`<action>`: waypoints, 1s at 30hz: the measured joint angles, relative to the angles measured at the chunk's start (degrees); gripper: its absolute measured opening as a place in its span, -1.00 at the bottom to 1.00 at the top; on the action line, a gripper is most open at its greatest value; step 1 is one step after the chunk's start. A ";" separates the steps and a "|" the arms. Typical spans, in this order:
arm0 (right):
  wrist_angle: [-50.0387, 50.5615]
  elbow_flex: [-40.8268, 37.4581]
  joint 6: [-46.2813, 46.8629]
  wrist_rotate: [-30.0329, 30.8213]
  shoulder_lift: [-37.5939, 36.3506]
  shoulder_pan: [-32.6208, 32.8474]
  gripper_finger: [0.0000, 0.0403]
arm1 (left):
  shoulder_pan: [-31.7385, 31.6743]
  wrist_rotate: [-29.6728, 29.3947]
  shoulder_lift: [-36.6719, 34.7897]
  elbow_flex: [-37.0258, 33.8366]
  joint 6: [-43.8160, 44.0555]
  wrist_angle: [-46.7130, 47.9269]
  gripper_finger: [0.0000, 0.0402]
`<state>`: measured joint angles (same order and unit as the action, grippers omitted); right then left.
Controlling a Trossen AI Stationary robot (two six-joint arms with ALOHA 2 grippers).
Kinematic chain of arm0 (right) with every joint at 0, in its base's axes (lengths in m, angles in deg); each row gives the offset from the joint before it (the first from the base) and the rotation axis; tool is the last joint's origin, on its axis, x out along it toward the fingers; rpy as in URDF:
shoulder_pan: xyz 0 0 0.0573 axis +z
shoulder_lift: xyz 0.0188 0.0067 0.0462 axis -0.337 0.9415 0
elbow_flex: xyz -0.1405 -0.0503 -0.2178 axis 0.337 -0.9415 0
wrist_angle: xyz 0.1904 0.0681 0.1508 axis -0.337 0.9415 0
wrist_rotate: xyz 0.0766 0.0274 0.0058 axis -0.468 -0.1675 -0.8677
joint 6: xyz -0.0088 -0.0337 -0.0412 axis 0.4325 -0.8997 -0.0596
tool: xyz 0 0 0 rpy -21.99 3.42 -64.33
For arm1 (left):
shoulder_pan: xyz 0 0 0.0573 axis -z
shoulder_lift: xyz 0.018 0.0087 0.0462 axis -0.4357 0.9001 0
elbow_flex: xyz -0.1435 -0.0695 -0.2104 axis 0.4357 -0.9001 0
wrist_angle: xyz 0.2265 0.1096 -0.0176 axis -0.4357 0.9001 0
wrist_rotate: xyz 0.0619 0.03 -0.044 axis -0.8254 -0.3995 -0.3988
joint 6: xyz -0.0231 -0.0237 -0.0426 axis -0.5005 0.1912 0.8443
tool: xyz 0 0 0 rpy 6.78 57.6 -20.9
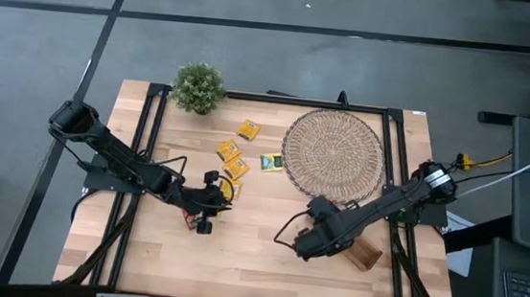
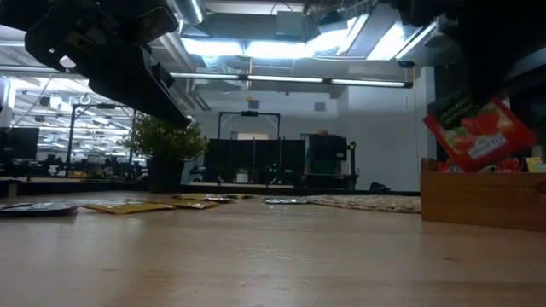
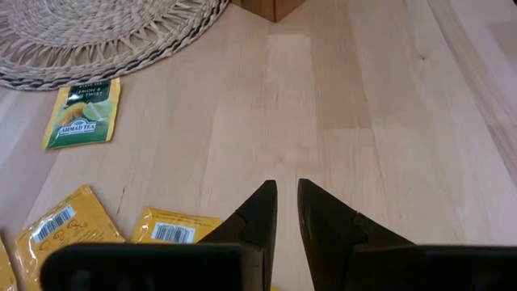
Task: Pick & Place Tea
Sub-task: Put the bottom red tea bag into the left slot of the wooden organizer
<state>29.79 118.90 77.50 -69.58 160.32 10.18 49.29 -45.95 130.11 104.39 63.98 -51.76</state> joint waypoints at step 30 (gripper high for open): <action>-23.89 -25.92 3.19 7.47 -16.58 -0.67 -0.97 | -0.04 -0.48 -0.02 0.02 0.42 -0.58 -0.75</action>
<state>5.90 92.98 80.69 -62.10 143.74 9.52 49.25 -46.43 130.09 104.41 64.39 -52.34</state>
